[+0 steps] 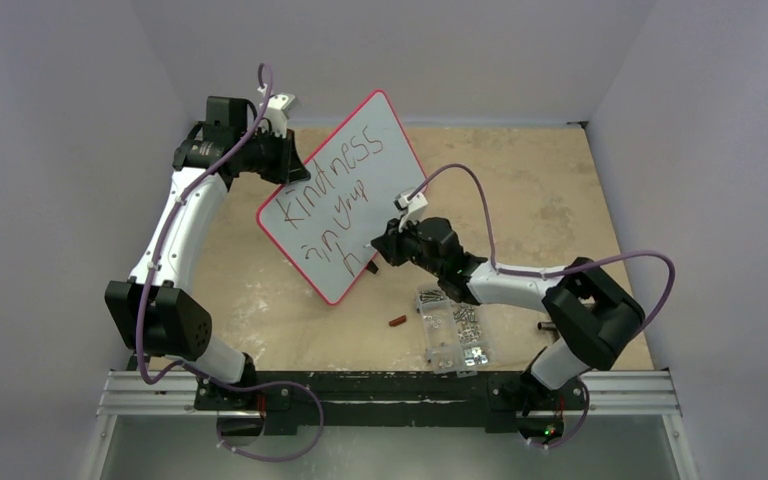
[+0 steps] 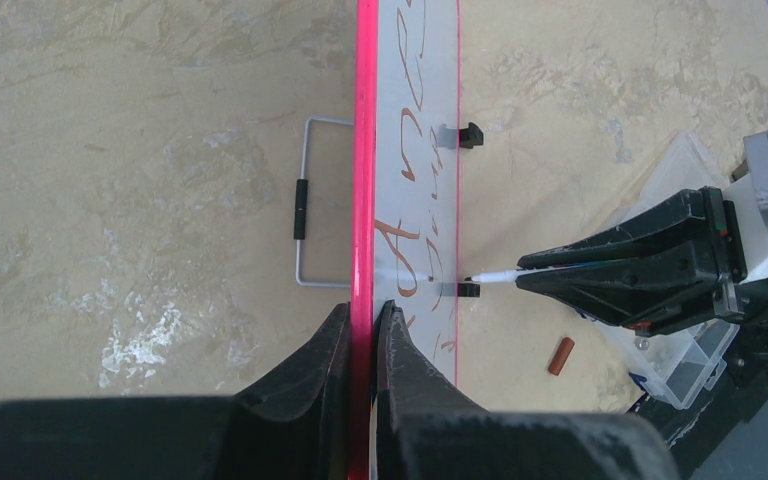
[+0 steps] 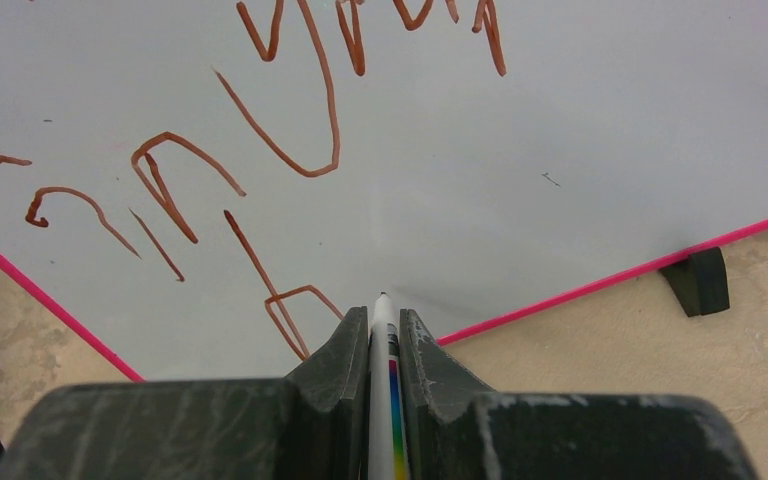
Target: Write a sentence on the whiteboard
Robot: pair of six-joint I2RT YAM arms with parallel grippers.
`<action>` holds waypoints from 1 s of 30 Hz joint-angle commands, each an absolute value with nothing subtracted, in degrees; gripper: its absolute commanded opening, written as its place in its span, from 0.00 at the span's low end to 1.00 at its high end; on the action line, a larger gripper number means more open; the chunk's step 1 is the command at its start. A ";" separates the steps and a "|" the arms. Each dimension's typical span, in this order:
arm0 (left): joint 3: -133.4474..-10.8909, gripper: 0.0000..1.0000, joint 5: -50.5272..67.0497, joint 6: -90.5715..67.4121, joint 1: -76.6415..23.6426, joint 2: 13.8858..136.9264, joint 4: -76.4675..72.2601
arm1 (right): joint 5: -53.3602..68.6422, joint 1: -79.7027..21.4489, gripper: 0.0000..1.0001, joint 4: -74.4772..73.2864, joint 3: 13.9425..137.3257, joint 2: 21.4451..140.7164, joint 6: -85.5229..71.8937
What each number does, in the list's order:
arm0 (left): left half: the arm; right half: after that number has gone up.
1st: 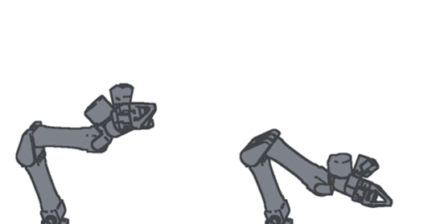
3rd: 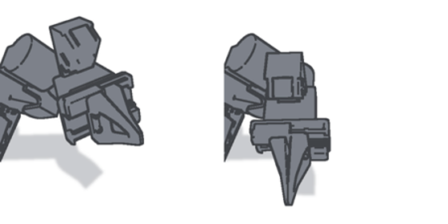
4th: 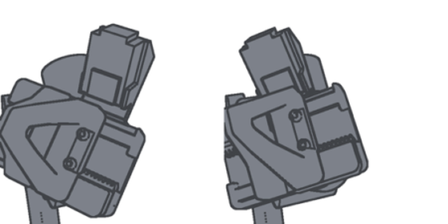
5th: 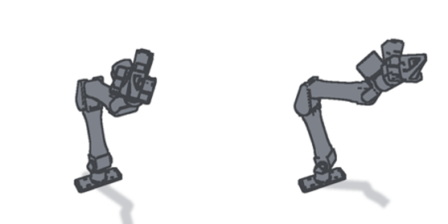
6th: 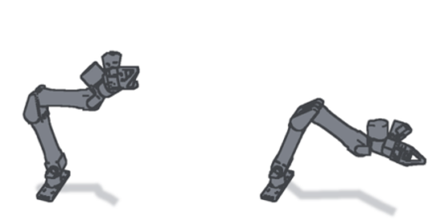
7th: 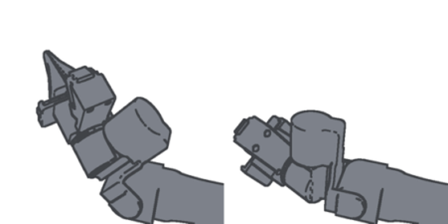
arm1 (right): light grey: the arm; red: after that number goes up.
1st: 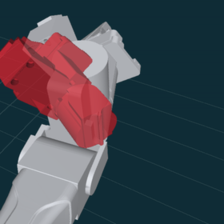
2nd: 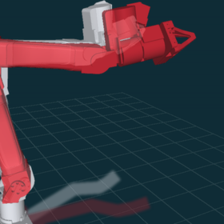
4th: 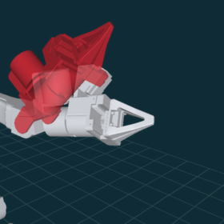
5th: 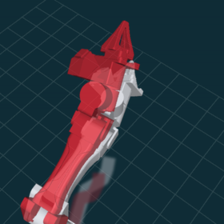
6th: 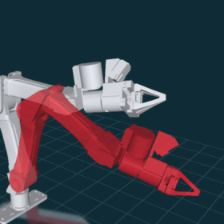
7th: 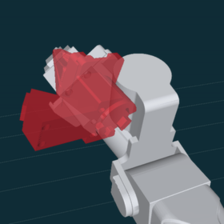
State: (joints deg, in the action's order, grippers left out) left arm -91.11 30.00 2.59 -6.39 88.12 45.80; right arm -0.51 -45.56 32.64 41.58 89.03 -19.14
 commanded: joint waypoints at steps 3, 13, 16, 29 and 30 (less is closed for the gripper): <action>-90.40 0.00 23.47 5.89 -5.98 87.55 45.19 | -0.16 -45.18 0.00 35.85 44.64 89.99 -20.10; -90.44 0.00 23.66 5.78 -5.98 87.63 45.35 | 2.63 -45.13 0.00 38.73 45.51 93.49 -22.36; -90.36 0.00 23.58 5.78 -5.98 87.62 45.35 | 3.15 -45.09 0.00 39.47 45.75 94.48 -23.02; -90.35 0.00 23.64 5.82 -5.98 87.56 45.44 | 0.59 -42.95 0.00 37.98 46.20 94.77 -23.39; -90.35 0.00 23.64 5.85 -5.98 87.55 45.44 | 0.78 -42.90 0.00 38.01 46.35 94.71 -23.34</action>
